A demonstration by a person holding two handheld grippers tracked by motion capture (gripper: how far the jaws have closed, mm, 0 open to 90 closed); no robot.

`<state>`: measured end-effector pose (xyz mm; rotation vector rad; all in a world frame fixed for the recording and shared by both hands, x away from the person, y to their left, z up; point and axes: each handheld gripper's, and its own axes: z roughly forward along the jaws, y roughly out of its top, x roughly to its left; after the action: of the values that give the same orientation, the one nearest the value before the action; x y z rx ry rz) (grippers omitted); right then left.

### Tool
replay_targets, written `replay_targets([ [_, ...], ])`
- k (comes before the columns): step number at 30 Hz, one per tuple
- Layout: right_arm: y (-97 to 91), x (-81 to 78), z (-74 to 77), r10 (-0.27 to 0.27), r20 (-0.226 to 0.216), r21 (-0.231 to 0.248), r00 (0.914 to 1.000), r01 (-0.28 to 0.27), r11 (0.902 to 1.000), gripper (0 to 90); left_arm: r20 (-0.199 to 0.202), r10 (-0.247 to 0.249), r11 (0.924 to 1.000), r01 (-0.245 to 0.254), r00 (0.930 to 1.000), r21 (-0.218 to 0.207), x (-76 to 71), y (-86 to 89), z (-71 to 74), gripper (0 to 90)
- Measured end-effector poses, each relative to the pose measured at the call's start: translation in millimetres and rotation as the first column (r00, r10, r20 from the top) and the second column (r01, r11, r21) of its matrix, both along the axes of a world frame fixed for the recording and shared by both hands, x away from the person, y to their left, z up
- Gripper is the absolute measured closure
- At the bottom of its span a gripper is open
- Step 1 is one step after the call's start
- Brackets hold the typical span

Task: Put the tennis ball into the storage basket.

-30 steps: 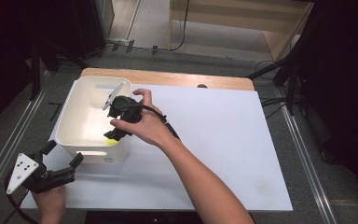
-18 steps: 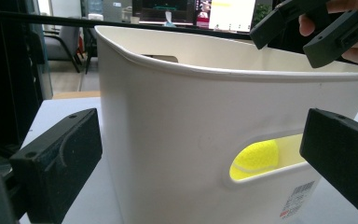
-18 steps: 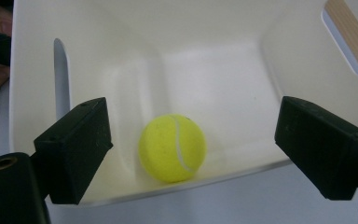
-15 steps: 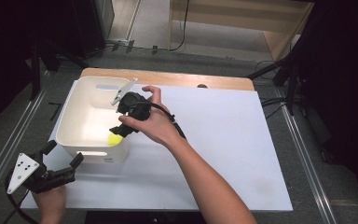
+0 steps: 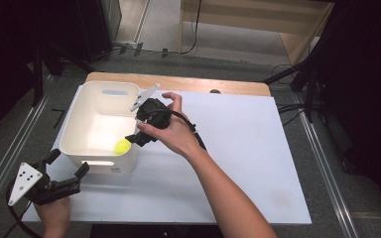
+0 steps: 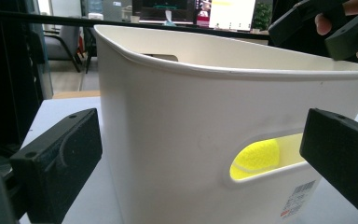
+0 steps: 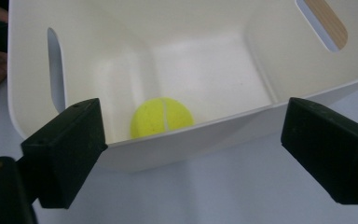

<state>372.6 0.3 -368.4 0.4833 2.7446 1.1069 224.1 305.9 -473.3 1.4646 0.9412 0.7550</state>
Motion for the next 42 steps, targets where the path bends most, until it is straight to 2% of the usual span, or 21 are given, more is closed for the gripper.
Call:
replay_targets([
  [27,-53.0,-10.3,-15.0,-0.100,-0.001,0.011,0.9950,0.100,0.9949,0.0,-0.006,0.004,0.9998,-0.004,1.0000,0.018,0.5,-2.3,-0.4,0.0],
  [33,-64.9,-13.9,-17.9,-0.120,-0.001,0.018,0.9927,0.120,0.9926,0.0,-0.007,0.005,1.0000,-0.005,1.0000,-0.008,0.7,1.0,-0.6,0.0],
  [37,-72.8,-16.8,-18.7,-0.129,0.006,0.027,0.9917,0.129,0.9913,0.0,-0.010,0.007,0.9999,-0.007,0.9999,0.008,0.5,-0.3,-0.5,0.0],
  [42,-82.2,-20.4,-21.5,-0.139,0.010,0.024,0.9903,0.138,0.9901,0.0,-0.010,0.007,1.0000,-0.007,0.9999,0.005,0.6,-0.1,-0.7,0.0],
])
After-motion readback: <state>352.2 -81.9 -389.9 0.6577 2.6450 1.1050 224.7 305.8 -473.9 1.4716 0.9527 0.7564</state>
